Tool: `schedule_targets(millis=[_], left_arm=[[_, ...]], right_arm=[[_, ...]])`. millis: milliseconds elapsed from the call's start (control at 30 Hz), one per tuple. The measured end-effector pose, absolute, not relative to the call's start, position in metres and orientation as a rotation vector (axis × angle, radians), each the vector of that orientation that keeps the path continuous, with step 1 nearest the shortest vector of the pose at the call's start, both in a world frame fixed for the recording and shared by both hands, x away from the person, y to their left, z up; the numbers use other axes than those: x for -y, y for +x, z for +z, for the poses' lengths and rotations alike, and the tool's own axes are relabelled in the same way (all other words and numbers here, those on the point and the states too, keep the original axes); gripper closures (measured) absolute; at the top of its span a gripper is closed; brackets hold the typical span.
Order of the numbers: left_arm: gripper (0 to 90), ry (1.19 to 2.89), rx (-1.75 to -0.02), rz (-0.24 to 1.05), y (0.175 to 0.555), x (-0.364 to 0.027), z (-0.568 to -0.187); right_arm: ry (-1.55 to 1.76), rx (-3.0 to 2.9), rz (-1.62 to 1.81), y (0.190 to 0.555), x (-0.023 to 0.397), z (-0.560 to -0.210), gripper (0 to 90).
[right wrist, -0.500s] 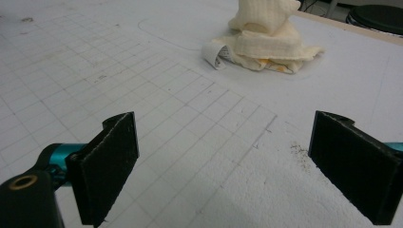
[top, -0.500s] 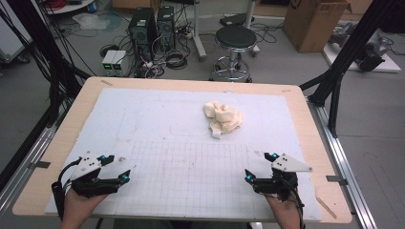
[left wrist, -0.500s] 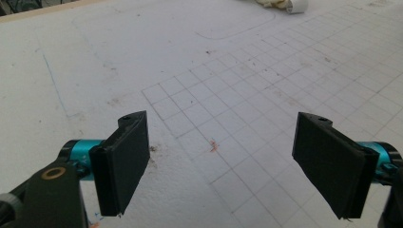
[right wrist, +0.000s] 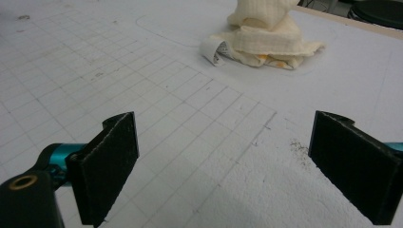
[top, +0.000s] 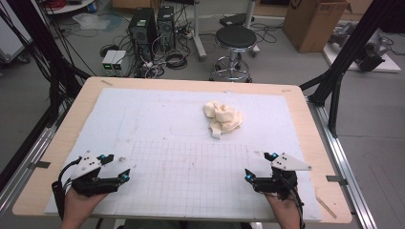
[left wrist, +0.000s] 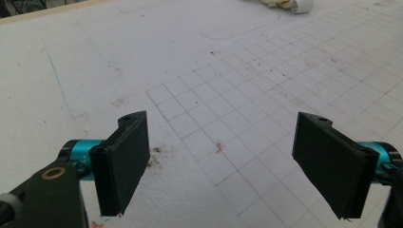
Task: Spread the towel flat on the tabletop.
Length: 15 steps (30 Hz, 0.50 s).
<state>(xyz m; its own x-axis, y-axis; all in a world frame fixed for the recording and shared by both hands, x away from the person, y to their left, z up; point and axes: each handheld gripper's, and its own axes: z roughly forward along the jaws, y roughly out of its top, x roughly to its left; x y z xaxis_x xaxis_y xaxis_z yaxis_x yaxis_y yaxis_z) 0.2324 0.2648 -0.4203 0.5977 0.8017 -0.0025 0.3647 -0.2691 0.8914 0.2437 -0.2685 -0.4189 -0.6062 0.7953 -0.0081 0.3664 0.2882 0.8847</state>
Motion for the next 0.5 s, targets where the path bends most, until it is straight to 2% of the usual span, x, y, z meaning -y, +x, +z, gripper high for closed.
schedule_targets(millis=[500], left_arm=[[20.5, 1.872, -0.936, 0.58, 0.2324, -0.2642, -0.4209]], right_arm=[[1.022, -2.123, 1.275, 0.2461, 0.2642, -0.4197, 8.9]])
